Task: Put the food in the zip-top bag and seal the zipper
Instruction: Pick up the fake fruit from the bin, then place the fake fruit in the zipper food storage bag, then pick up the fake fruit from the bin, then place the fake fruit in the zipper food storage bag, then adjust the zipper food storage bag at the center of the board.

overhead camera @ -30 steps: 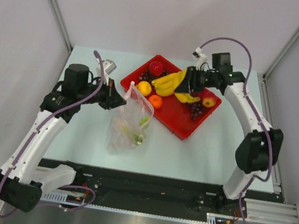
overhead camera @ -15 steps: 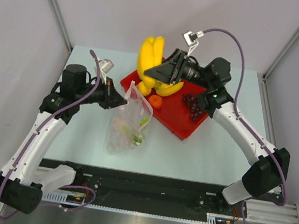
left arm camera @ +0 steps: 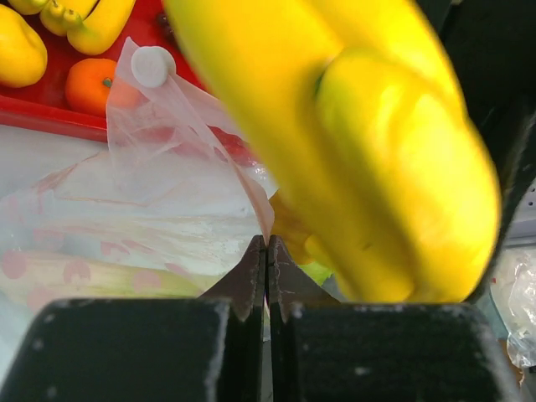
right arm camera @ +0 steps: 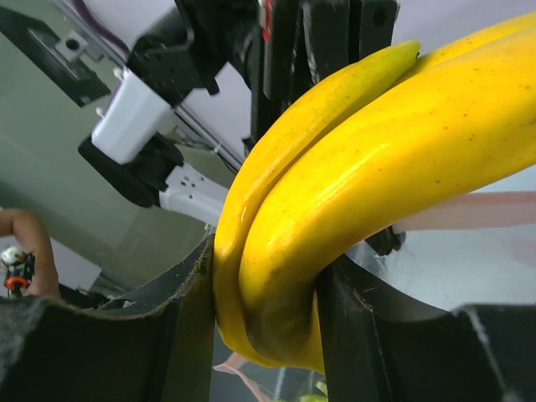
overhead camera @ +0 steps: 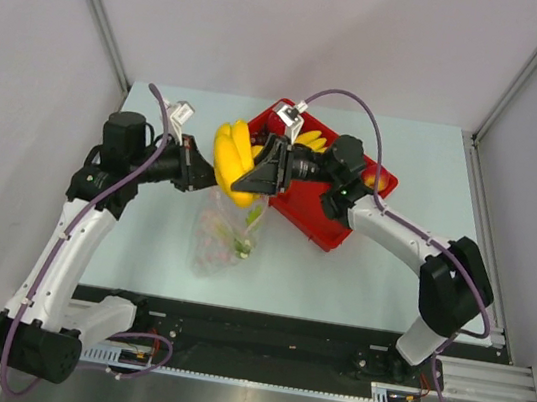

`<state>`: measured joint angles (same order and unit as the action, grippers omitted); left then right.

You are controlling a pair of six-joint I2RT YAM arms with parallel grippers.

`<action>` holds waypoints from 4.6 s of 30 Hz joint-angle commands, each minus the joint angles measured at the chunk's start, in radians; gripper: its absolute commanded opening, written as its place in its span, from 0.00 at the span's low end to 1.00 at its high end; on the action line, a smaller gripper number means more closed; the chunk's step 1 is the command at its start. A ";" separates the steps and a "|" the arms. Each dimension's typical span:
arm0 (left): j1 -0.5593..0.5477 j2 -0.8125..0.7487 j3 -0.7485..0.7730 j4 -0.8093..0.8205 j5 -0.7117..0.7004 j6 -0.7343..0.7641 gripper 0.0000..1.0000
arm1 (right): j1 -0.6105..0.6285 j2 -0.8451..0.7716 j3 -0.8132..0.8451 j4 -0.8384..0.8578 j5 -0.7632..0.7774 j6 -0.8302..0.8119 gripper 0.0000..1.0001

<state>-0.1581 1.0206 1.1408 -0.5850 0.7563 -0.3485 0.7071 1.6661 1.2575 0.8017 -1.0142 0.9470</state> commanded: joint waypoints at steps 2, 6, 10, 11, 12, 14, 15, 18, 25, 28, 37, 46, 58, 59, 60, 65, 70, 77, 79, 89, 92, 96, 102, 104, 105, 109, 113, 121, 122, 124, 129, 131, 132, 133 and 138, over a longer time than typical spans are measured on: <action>0.025 -0.027 0.034 0.036 0.058 -0.021 0.00 | 0.009 -0.008 -0.004 -0.062 -0.063 -0.193 0.15; 0.038 -0.031 0.031 0.036 0.072 -0.023 0.00 | 0.015 -0.066 -0.004 -0.287 -0.028 -0.416 0.69; 0.048 -0.030 0.030 0.037 0.087 -0.020 0.00 | 0.023 -0.137 -0.004 -0.507 0.029 -0.618 0.92; 0.049 -0.030 0.031 0.039 0.090 -0.020 0.00 | 0.028 -0.149 -0.003 -0.534 0.034 -0.687 0.99; 0.051 -0.028 0.030 0.040 0.092 -0.020 0.00 | 0.029 -0.175 -0.001 -0.561 0.055 -0.711 1.00; 0.052 -0.028 0.031 0.042 0.100 -0.017 0.00 | 0.029 -0.196 0.006 -0.630 0.071 -0.757 1.00; 0.055 -0.027 0.033 0.040 0.103 -0.011 0.00 | 0.028 -0.212 0.010 -0.654 0.087 -0.804 1.00; 0.057 -0.028 0.034 0.031 0.106 -0.003 0.00 | 0.019 -0.265 0.026 -0.734 0.118 -0.853 1.00; 0.058 -0.042 0.051 0.002 0.098 0.020 0.00 | -0.101 -0.329 0.063 -0.896 0.206 -0.798 1.00; 0.058 -0.050 0.056 -0.021 0.080 0.035 0.00 | -0.148 -0.283 0.109 -1.037 0.216 -0.830 0.91; 0.057 -0.076 0.057 -0.062 -0.046 0.083 0.00 | -0.385 -0.077 0.282 -1.469 0.595 -1.142 0.89; 0.057 -0.070 0.039 -0.049 -0.089 0.094 0.00 | -0.503 0.150 0.379 -1.472 0.929 -1.238 0.99; 0.057 -0.057 0.043 -0.045 -0.109 0.095 0.00 | -0.492 0.284 0.372 -1.435 1.088 -1.261 1.00; 0.057 -0.056 0.045 -0.047 -0.110 0.095 0.00 | -0.492 0.291 0.372 -1.432 1.097 -1.260 1.00; 0.057 -0.056 0.045 -0.047 -0.109 0.097 0.00 | -0.495 0.294 0.367 -1.429 1.099 -1.263 1.00; 0.057 -0.057 0.043 -0.049 -0.110 0.101 0.00 | -0.492 0.296 0.355 -1.411 1.099 -1.275 0.87; 0.057 -0.057 0.040 -0.056 -0.110 0.111 0.00 | -0.491 0.215 0.355 -1.423 1.028 -1.271 0.68; 0.057 -0.068 0.054 -0.088 -0.092 0.132 0.00 | -0.462 -0.004 0.390 -1.402 0.610 -1.176 0.49; 0.057 -0.065 0.057 -0.087 -0.092 0.120 0.00 | -0.439 -0.049 0.396 -1.372 0.407 -1.109 0.47; 0.057 -0.047 0.068 -0.073 -0.068 0.095 0.00 | -0.120 -0.186 0.427 -1.136 0.112 -0.942 0.47; 0.057 -0.048 0.074 -0.075 -0.061 0.095 0.00 | -0.034 -0.164 0.439 -1.196 0.155 -1.034 0.47; 0.057 -0.053 0.079 -0.075 -0.058 0.088 0.00 | 0.047 -0.108 0.454 -1.279 0.218 -1.152 0.46; 0.057 -0.060 0.079 -0.075 -0.043 0.086 0.00 | 0.140 -0.033 0.514 -1.371 0.336 -1.228 0.50; 0.057 -0.066 0.079 -0.075 -0.034 0.082 0.00 | 0.150 0.004 0.542 -1.391 0.402 -1.228 0.55; 0.057 -0.070 0.079 -0.075 -0.031 0.080 0.00 | 0.157 0.010 0.552 -1.397 0.420 -1.225 0.59; 0.057 -0.082 0.070 -0.076 -0.029 0.074 0.00 | 0.166 0.009 0.586 -1.423 0.480 -1.211 1.00; 0.057 -0.086 0.063 -0.067 -0.032 0.065 0.00 | 0.124 -0.040 0.622 -1.451 0.441 -1.139 1.00; 0.057 -0.097 0.050 -0.059 -0.034 0.065 0.00 | 0.016 -0.048 0.548 -1.564 0.505 -1.116 0.89; 0.057 -0.097 0.048 -0.058 -0.034 0.065 0.00 | 0.006 -0.045 0.539 -1.573 0.487 -1.110 0.86; 0.057 -0.100 0.047 -0.058 -0.037 0.068 0.00 | 0.003 -0.043 0.520 -1.573 0.448 -1.097 0.79; 0.057 -0.105 0.051 -0.078 -0.046 0.078 0.00 | 0.017 0.004 0.533 -1.598 0.362 -1.087 0.76; 0.057 -0.112 0.050 -0.088 -0.051 0.088 0.00 | 0.023 0.037 0.540 -1.615 0.292 -1.085 0.62; 0.057 -0.116 0.051 -0.101 -0.055 0.094 0.00 | 0.023 0.043 0.548 -1.619 0.270 -1.088 0.43; 0.057 -0.120 0.054 -0.111 -0.058 0.114 0.00 | 0.023 0.056 0.557 -1.622 0.243 -1.088 0.02; 0.057 -0.171 0.124 -0.231 -0.087 0.224 0.00 | -0.001 0.006 0.638 -1.532 0.114 -0.981 0.00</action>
<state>-0.1081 0.9092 1.1759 -0.7464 0.6876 -0.2253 0.7216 1.7348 1.7897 -0.8116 -0.7448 -0.1230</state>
